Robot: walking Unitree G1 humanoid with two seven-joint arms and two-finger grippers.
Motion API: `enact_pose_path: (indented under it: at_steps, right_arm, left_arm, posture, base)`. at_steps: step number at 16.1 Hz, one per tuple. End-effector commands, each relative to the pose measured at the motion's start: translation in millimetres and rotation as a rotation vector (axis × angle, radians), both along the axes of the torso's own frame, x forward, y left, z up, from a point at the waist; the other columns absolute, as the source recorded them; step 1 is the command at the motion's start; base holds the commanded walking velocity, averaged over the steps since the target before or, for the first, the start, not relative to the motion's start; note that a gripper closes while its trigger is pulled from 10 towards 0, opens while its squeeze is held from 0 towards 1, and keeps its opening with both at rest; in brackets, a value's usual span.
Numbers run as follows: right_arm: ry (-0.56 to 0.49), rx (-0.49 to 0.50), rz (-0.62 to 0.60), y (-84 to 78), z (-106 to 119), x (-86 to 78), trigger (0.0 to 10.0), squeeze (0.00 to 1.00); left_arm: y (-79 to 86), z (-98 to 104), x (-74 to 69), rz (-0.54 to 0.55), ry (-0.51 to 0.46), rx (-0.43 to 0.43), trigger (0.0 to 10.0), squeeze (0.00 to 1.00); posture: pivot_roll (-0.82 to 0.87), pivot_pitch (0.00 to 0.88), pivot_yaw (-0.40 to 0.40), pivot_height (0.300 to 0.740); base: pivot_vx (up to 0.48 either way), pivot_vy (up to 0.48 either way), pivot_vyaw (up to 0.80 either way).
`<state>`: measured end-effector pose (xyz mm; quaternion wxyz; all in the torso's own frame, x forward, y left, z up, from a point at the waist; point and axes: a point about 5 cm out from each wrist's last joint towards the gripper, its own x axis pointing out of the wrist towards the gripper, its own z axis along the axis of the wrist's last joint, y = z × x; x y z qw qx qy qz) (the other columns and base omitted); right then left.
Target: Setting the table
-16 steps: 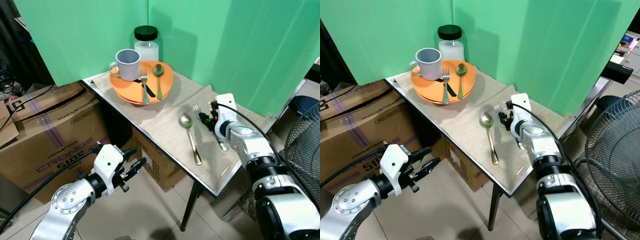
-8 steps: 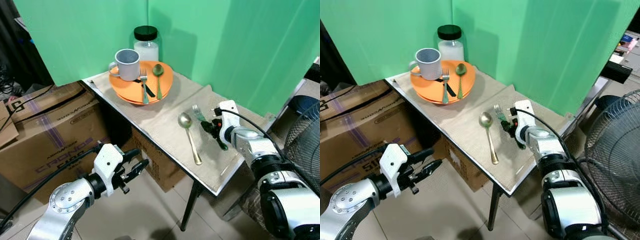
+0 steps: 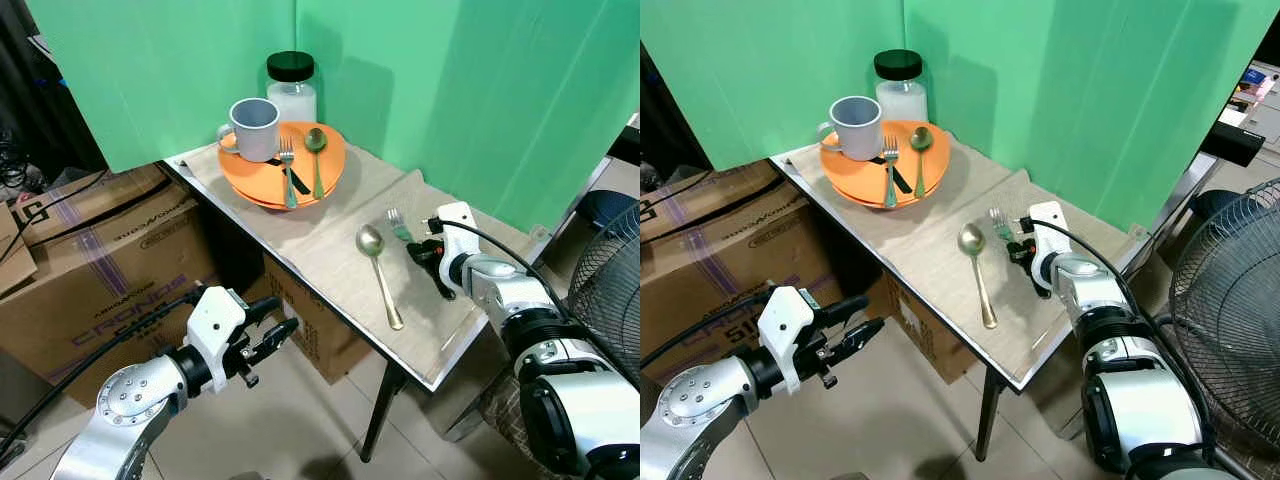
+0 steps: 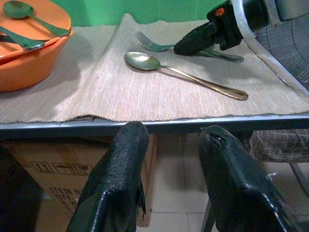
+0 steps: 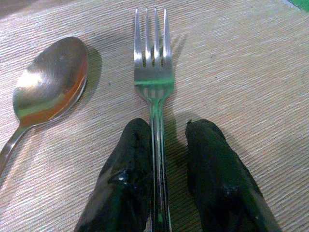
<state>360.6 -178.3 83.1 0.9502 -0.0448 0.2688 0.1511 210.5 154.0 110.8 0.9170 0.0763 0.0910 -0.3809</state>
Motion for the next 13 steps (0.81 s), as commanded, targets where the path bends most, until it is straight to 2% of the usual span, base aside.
enact_pose_path:
  at_steps: [1,9,11,13]
  right_arm:
    - [-0.001,0.004,0.009,2.1,3,2.1,0.0,0.00]
    - [0.008,0.002,0.012,2.2,0,0.9,0.0,0.00]
    - [-0.020,0.027,0.006,1.1,6,3.1,0.0,0.00]
    - [-0.087,0.076,0.005,-4.9,24,4.6,0.0,0.00]
  left_arm:
    - [2.1,3,0.3,-0.003,-0.007,0.009,10.0,0.00]
    - [2.6,3,2.0,-0.006,-0.009,0.014,10.0,0.00]
    - [3.0,3,2.9,-0.005,-0.014,0.017,10.0,0.00]
    - [3.3,8,6.5,0.020,-0.046,0.014,10.0,0.00]
  posture:
    - [-0.03,0.000,0.025,0.740]
    - [-0.03,0.000,0.030,0.740]
    - [-0.03,0.000,0.033,0.740]
    - [-0.02,0.000,0.032,0.740]
  base:
    - [0.000,0.000,0.00]
    - [0.000,0.000,0.00]
    - [0.000,0.000,0.00]
    - [0.000,0.000,0.00]
